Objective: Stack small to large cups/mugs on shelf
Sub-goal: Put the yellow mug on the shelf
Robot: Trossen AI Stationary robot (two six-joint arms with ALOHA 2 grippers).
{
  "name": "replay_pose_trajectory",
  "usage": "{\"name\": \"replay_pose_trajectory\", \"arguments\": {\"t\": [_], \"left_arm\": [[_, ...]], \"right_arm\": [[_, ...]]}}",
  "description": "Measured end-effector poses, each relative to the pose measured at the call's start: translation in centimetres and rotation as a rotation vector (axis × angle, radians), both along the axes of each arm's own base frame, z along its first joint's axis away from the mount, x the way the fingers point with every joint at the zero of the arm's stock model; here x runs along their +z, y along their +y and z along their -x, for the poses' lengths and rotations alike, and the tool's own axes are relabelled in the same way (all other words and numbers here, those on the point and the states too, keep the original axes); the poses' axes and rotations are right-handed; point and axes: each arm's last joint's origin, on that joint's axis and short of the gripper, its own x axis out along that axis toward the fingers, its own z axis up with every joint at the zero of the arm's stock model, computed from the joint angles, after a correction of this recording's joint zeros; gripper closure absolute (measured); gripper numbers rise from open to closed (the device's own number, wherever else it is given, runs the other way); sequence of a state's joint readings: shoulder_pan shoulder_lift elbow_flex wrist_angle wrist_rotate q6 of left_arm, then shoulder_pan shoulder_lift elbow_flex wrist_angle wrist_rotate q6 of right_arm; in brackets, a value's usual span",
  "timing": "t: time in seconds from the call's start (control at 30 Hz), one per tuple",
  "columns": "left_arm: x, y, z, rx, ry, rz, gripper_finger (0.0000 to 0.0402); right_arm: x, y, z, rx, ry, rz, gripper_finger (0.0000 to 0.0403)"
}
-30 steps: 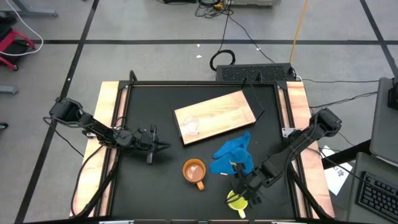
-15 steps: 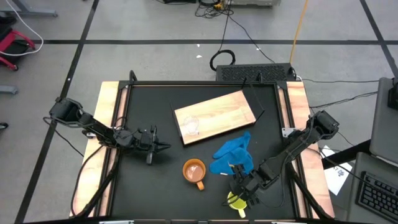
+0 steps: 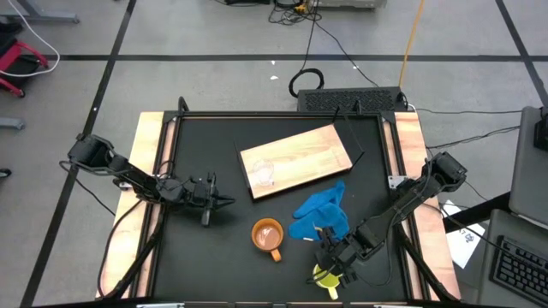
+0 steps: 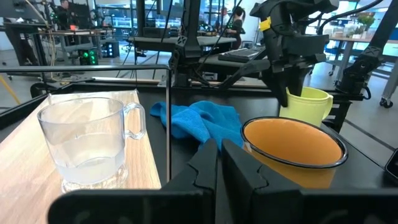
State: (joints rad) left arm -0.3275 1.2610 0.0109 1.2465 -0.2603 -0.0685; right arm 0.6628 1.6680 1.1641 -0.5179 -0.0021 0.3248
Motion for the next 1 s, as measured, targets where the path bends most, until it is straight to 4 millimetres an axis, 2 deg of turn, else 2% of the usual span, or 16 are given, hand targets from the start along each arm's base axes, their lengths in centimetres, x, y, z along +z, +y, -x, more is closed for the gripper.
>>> {"name": "replay_pose_trajectory", "arguments": {"t": [0.43, 0.63, 1.0], "left_arm": [[0.0, 0.0, 0.0, 0.0, 0.001, 0.006, 0.0376], [0.0, 0.0, 0.0, 0.0, 0.002, 0.013, 0.0376], [-0.1, 0.0, 0.0, 0.0, 0.009, 0.008, 0.0376]], "right_arm": [[0.1, 0.1, -0.2, 0.024, -0.025, -0.002, 0.039], [0.3, -0.4, -0.5, 0.019, -0.039, -0.004, 0.0397], [2.7, -2.3, -0.7, 0.031, -0.124, -0.017, 0.04]]}}
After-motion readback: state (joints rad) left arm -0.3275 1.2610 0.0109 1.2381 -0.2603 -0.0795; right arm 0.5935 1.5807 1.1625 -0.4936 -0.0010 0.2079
